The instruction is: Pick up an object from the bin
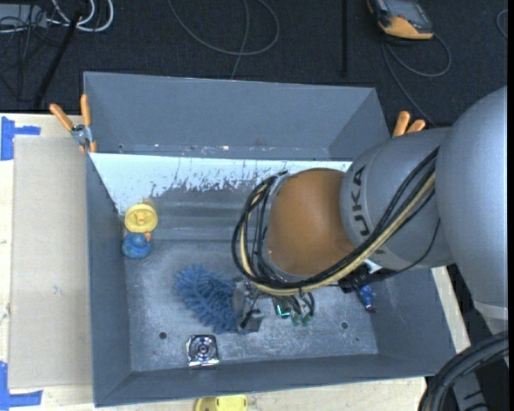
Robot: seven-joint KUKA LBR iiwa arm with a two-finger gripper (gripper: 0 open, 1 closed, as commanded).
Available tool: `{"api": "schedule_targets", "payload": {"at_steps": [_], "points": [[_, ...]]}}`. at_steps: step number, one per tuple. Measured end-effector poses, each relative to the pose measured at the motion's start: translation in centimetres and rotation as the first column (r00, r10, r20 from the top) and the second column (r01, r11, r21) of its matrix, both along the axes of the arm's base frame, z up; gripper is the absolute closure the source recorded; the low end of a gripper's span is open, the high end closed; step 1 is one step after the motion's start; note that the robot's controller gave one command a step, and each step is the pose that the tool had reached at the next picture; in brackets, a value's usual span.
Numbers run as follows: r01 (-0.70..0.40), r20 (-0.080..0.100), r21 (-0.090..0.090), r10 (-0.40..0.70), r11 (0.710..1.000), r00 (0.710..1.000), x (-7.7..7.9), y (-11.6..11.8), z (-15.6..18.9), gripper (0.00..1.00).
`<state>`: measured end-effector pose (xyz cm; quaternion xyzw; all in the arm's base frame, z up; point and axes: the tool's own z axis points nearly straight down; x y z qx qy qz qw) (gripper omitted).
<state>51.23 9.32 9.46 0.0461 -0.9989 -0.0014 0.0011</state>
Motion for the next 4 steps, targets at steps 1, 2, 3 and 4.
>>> {"api": "schedule_targets", "payload": {"at_steps": [1, 2, 3, 4], "points": [[-0.077, 0.005, -0.005, 0.077, 0.997, 0.997, 1.3, -4.0, 1.6, 0.0], [-0.011, 0.002, -0.003, 0.011, 1.0, 1.0, 2.9, 1.5, 2.8, 0.0], [-0.138, 0.003, -0.002, 0.138, 0.99, 0.99, 6.5, 2.9, -0.3, 1.0], [-0.137, 0.003, -0.002, 0.137, 0.991, 0.991, 6.5, 2.9, -0.3, 1.0]]}}
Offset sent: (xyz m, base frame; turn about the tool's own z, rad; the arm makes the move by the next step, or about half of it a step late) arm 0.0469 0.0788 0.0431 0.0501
